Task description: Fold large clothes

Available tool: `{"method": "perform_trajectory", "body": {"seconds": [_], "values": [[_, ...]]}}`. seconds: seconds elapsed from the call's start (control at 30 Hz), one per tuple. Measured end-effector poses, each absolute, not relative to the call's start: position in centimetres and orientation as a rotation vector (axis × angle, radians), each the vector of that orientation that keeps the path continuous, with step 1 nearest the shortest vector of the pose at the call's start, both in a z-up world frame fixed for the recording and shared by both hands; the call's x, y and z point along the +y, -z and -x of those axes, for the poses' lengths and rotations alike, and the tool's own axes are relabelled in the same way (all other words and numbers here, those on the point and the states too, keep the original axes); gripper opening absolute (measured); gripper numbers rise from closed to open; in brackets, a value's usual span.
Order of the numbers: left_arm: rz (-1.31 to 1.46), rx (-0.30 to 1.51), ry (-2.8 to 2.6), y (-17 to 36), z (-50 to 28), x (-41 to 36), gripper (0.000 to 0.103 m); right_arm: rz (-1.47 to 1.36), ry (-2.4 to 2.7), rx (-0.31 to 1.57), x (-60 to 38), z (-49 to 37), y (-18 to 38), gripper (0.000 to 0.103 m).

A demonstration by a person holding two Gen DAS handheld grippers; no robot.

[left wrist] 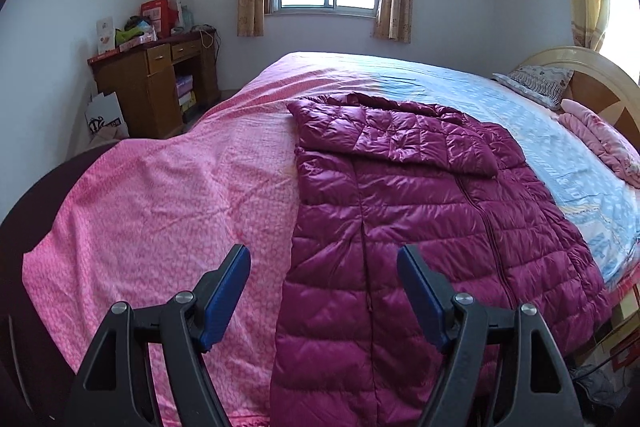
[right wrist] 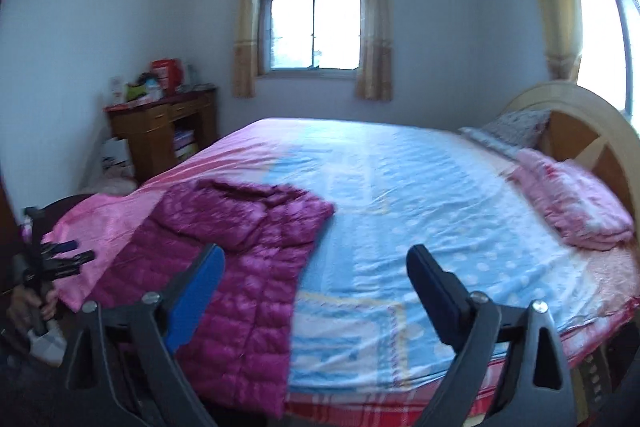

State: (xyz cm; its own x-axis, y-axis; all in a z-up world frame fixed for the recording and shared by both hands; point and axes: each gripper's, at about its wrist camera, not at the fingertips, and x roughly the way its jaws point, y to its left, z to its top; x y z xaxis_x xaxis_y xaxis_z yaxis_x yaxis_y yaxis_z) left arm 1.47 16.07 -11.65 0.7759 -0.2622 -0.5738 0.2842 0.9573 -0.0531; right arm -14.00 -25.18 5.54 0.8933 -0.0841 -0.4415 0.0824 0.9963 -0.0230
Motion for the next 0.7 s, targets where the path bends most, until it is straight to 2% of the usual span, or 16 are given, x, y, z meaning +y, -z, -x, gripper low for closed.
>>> {"method": "perform_trajectory", "body": {"seconds": [0.03,0.1,0.13,0.2,0.27,0.37,0.4,0.47,0.6,0.63,0.67,0.7], "values": [[-0.033,0.615,0.294,11.7,-1.4,16.2,0.076,-0.014,0.052,0.496,-25.2,13.2,-4.3,0.095],[-0.022,0.611,0.29,11.8,-1.2,16.6,0.076,-0.052,0.004,0.578,-25.2,11.3,-1.2,0.088],[-0.017,0.61,0.287,11.8,-1.2,16.8,0.076,-0.085,-0.019,0.638,-25.2,9.7,1.3,0.074],[-0.002,0.61,0.278,11.5,-1.4,17.4,0.076,-0.18,-0.026,0.762,-25.5,7.3,6.3,0.054],[0.018,0.599,0.272,11.3,-1.5,18.0,0.076,-0.298,-0.022,0.859,-26.3,5.4,11.2,0.052],[0.072,0.594,0.262,11.2,-1.8,19.1,0.076,-0.359,-0.05,0.942,-25.5,4.8,15.4,0.055],[0.086,0.595,0.259,11.2,-1.9,19.4,0.076,-0.357,-0.073,0.968,-24.9,4.6,16.1,0.056],[0.119,0.599,0.258,11.1,-2.1,19.8,0.076,-0.312,-0.096,0.991,-23.3,4.8,16.5,0.065],[0.14,0.585,0.265,10.8,-1.8,20.4,0.076,-0.344,-0.167,1.035,-22.4,4.3,16.4,0.063],[0.133,0.578,0.261,10.7,-1.7,20.4,0.076,-0.353,-0.178,1.049,-22.4,4.2,16.8,0.055],[0.124,0.571,0.257,10.6,-1.6,20.5,0.076,-0.353,-0.184,1.055,-22.3,4.1,17.1,0.037],[0.117,0.564,0.251,10.5,-1.5,20.5,0.076,-0.356,-0.185,1.058,-22.5,4.1,17.3,0.026]]}}
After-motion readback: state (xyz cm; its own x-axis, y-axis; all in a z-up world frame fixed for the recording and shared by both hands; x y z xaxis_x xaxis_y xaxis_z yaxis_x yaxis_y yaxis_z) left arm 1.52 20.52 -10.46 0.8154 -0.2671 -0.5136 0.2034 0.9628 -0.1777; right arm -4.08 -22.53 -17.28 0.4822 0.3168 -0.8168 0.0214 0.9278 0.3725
